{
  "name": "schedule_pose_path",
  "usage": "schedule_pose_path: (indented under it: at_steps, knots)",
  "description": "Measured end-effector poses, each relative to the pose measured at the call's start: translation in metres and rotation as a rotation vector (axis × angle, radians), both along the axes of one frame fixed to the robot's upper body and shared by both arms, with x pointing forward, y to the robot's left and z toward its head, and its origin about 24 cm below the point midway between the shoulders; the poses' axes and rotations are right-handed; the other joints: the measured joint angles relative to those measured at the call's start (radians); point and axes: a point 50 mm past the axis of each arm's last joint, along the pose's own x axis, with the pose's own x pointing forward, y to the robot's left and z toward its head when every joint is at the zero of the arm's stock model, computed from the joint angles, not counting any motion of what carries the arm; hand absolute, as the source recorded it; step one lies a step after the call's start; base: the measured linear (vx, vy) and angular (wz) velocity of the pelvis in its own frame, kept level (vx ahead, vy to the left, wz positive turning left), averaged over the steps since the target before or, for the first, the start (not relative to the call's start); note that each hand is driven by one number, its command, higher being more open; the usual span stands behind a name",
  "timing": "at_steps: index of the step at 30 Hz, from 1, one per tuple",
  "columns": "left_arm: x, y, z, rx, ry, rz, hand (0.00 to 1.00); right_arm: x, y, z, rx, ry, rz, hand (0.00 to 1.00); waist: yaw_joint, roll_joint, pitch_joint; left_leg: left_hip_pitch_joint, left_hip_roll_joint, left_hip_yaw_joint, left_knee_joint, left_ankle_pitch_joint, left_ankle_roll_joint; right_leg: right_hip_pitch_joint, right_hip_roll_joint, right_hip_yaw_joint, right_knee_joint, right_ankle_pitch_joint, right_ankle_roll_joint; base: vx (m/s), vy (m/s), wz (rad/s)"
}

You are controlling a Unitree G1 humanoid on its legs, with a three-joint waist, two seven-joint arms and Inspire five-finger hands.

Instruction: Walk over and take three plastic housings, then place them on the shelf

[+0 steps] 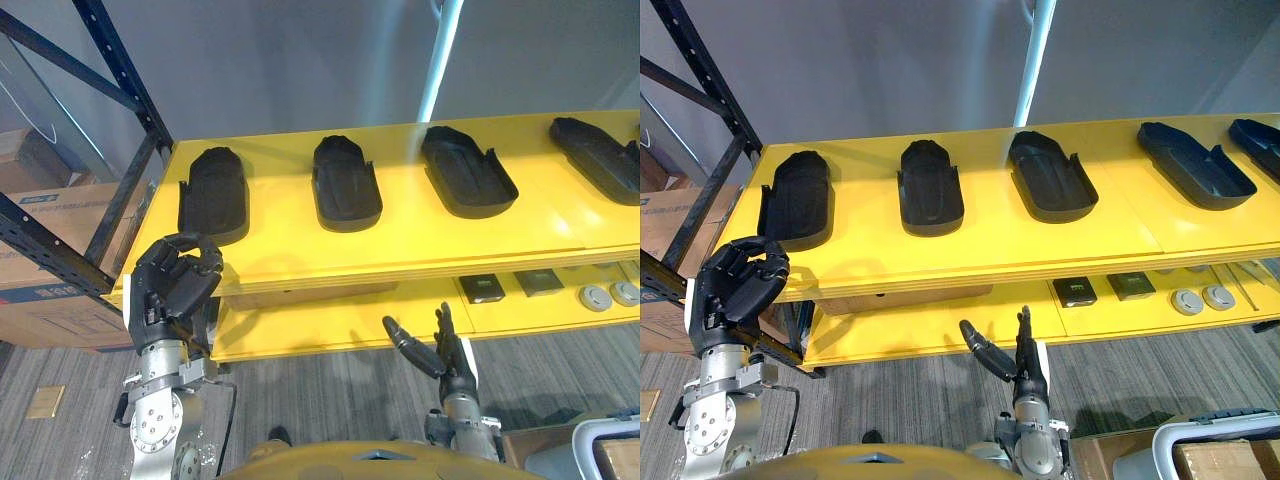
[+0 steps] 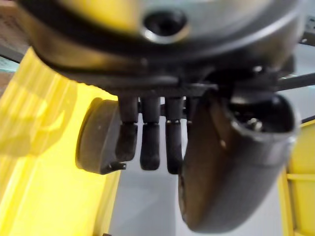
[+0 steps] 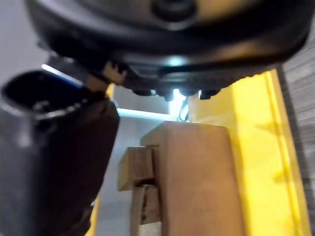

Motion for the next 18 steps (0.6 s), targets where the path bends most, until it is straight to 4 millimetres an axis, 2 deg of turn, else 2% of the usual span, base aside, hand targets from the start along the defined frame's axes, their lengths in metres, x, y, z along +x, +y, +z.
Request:
schedule_pose_path:
  at_steps: [6, 13, 18]
  knots:
    - [0.008, 0.004, 0.006, -0.061, -0.050, 0.008, 0.00, -0.013, -0.003, -0.014, -0.021, 0.086, -0.002, 1.00, -0.001, 0.002, -0.001, -0.002, 0.000, 0.000, 0.000, 0.001, -0.001, 0.000, 0.000, -0.003, -0.003, 0.003, 0.003, 0.00, 0.000, 0.00]
    - [0.015, 0.024, -0.003, -0.068, 0.001, 0.148, 0.00, -0.024, -0.012, -0.024, -0.037, 0.167, -0.047, 1.00, -0.007, 0.015, -0.010, -0.002, 0.004, 0.011, 0.000, 0.001, -0.001, 0.001, 0.001, 0.000, -0.016, 0.014, 0.009, -0.01, 0.000, -0.03]
    - [0.022, 0.042, -0.006, -0.025, 0.050, 0.183, 0.00, -0.034, -0.018, -0.032, -0.041, 0.238, -0.073, 1.00, -0.006, 0.018, -0.011, 0.002, 0.013, 0.022, 0.000, 0.002, -0.003, 0.000, 0.008, 0.008, -0.022, 0.022, 0.004, -0.01, -0.009, -0.06]
